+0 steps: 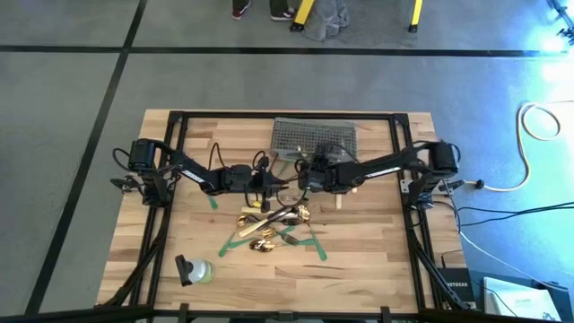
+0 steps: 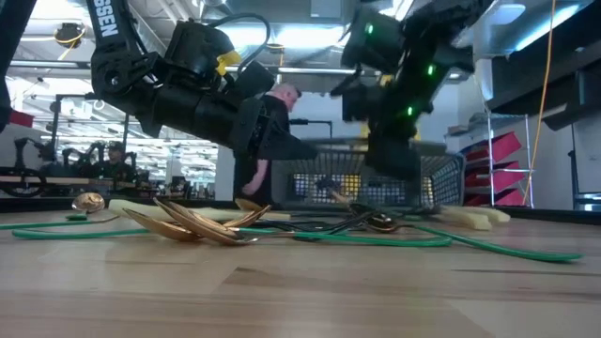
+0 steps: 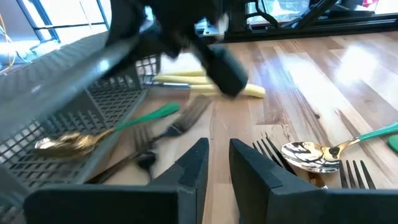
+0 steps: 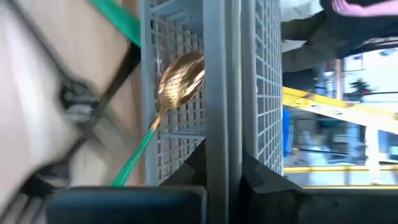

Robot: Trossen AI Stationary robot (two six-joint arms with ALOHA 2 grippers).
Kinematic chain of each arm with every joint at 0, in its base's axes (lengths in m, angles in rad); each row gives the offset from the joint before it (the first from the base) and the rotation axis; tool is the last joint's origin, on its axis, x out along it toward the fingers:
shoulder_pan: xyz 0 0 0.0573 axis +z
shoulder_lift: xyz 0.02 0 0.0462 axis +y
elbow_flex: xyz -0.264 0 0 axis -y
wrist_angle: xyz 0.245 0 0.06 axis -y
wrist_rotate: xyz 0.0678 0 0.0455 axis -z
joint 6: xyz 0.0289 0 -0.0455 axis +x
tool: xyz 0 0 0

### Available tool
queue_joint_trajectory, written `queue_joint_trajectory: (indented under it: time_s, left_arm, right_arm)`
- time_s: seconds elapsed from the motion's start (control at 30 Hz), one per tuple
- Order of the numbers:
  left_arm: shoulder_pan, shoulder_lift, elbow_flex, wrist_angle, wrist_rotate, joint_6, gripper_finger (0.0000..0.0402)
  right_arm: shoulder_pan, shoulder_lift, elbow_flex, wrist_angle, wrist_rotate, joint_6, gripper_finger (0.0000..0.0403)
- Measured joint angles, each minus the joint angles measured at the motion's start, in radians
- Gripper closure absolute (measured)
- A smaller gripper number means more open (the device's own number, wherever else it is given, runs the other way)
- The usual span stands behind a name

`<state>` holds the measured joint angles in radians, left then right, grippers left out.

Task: Sort silverware
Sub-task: Adjust the gray organizer on the table

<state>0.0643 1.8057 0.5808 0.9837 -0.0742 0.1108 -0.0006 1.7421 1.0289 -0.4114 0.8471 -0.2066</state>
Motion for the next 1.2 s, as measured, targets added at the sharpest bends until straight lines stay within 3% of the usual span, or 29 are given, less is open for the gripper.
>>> queue_joint_trajectory:
  time_s: [0.2,0.4,1.0,1.2]
  left_arm:
    - [0.0,0.0,0.0,0.001,0.0,0.0,0.0353]
    - [0.0,0.0,0.0,0.001,0.0,-0.002,0.0353]
    - [0.0,0.0,0.0,0.0,0.0,-0.003,0.0353]
    - [0.0,0.0,0.0,-0.004,0.0,-0.003,0.0353]
  right_arm:
    - [0.0,-0.083,0.082,-0.102,-0.099,0.064,0.0402]
    - [-0.016,-0.088,0.166,-0.198,-0.131,0.068,0.0402]
    - [-0.19,-0.095,0.171,-0.219,-0.234,0.004,0.0403]
    - [-0.253,-0.139,0.284,-0.352,-0.37,0.063,0.0403]
